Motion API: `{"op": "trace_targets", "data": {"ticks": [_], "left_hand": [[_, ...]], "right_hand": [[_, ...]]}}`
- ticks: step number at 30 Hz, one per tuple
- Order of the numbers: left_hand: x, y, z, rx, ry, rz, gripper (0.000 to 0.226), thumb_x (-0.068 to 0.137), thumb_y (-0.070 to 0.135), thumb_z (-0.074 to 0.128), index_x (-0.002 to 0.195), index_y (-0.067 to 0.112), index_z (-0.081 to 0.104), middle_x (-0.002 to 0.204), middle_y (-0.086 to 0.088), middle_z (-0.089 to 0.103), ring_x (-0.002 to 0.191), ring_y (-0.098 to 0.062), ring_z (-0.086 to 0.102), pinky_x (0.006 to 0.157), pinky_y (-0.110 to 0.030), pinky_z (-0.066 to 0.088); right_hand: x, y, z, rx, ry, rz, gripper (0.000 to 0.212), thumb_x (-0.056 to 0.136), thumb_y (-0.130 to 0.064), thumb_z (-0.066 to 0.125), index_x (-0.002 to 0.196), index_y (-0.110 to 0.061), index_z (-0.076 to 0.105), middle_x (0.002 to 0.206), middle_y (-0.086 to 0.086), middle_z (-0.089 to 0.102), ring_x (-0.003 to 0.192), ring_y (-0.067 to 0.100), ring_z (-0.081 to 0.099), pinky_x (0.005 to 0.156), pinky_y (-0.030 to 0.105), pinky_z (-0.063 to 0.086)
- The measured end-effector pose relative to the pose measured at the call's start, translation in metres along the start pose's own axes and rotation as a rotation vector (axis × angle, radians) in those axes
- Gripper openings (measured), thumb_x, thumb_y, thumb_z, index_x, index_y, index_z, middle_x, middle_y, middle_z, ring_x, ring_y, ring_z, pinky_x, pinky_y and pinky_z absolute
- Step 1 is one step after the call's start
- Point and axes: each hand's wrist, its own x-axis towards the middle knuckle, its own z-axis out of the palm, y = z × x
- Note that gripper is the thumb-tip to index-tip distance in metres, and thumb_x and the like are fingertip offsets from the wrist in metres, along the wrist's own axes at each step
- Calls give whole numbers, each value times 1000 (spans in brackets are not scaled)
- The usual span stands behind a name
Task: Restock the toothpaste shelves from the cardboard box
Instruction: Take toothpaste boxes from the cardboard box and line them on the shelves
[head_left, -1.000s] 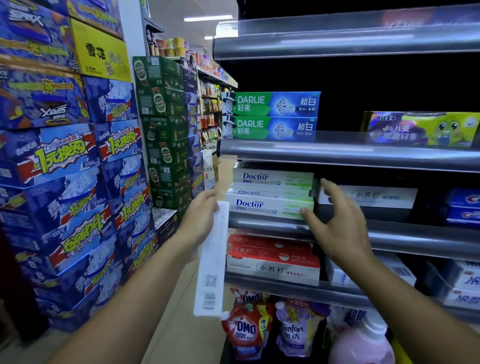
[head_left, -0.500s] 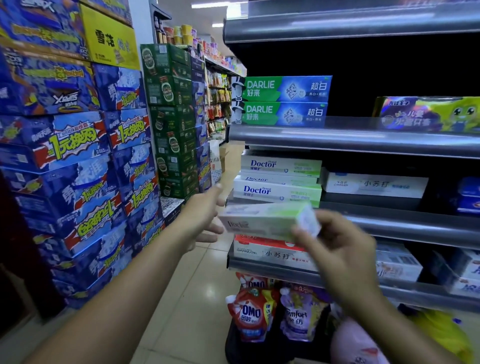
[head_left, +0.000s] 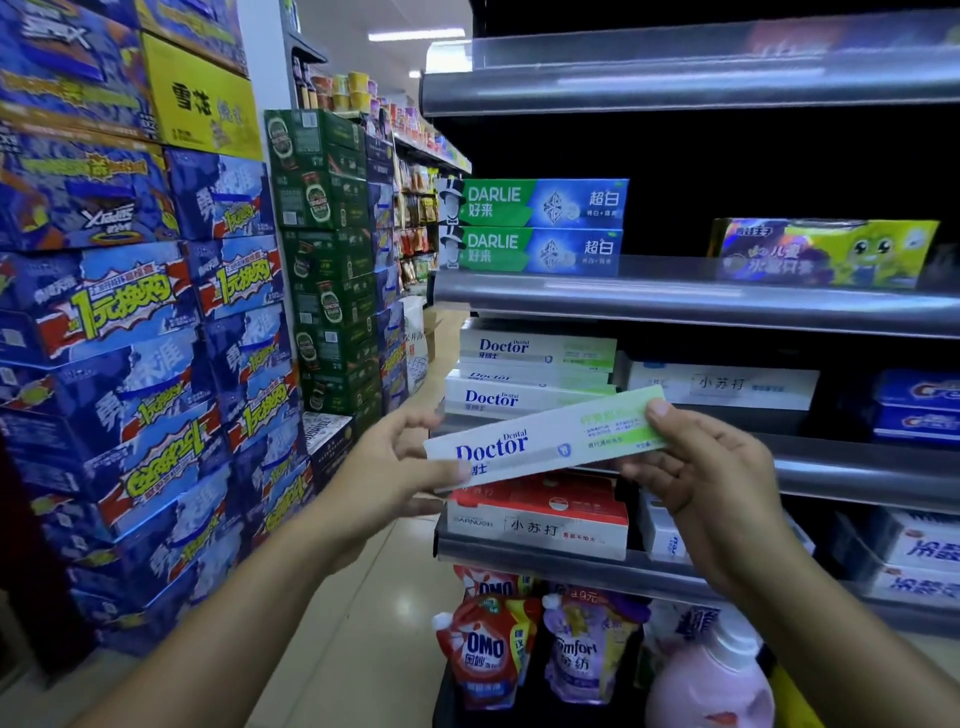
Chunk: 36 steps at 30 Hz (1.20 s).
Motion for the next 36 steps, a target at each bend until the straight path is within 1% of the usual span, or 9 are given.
{"op": "trace_targets", "data": {"ticks": [4,9,12,15,18,23,26,29,36], "left_hand": [[15,-3,7,-166,145,103,57,65,15,90,112,6,59,101,-12,79,84,-23,78,66,-25,60],[63,12,5,-51,235,214,38,83,2,81,113,8,60,101,-2,80,89,-19,78,64,-22,58],[88,18,8,38,276,247,39,84,8,82,112,14,57,105,1,80,82,-15,76,59,-27,56],[106,19,10,72,311,225,43,81,14,86,116,22,61,114,2,77,99,-18,74,86,-44,61],[113,9,12,264,417,143,52,79,25,89,126,21,67,119,4,74,105,-17,69,98,-43,55],[117,-6,12,292,549,87,19,73,31,92,79,34,74,81,15,73,81,-10,69,78,-30,57],[123,-6,11,340,577,74,28,70,36,93,65,35,66,71,19,72,77,-8,69,70,-26,54],[132,-3,14,411,603,42,29,72,43,91,77,29,67,87,14,72,86,-15,68,76,-28,53],[143,-2,23,534,645,-2,37,78,47,85,105,25,74,103,7,75,89,-18,61,78,-28,45]], "right_hand": [[10,6,-2,-44,21,-37,29,80,-23,73,98,-1,66,96,18,77,85,28,76,68,30,62],[48,-2,2,-518,44,-225,6,89,-34,74,92,-32,78,90,-8,78,86,15,73,74,29,60],[76,-3,3,-607,77,-284,7,92,-30,72,96,-30,78,90,-8,78,90,13,73,82,32,59],[94,3,0,-712,151,-280,18,91,-31,73,105,-21,77,91,-10,76,86,4,70,76,24,56],[98,19,-6,-946,120,-170,19,90,-29,75,106,-20,77,82,-19,69,78,-4,64,62,12,44],[101,29,-7,-1055,119,-123,22,83,-31,83,98,-17,75,84,-7,72,77,10,68,67,28,56],[109,28,-3,-1138,164,-91,16,82,-30,83,79,-23,69,76,-6,70,73,15,68,70,37,60],[122,27,2,-1139,230,-28,25,80,-30,84,70,-23,61,73,-5,65,71,19,64,66,35,56],[136,33,8,-1192,255,14,23,85,-31,77,102,-16,72,84,2,63,78,27,60,65,31,47]]}}
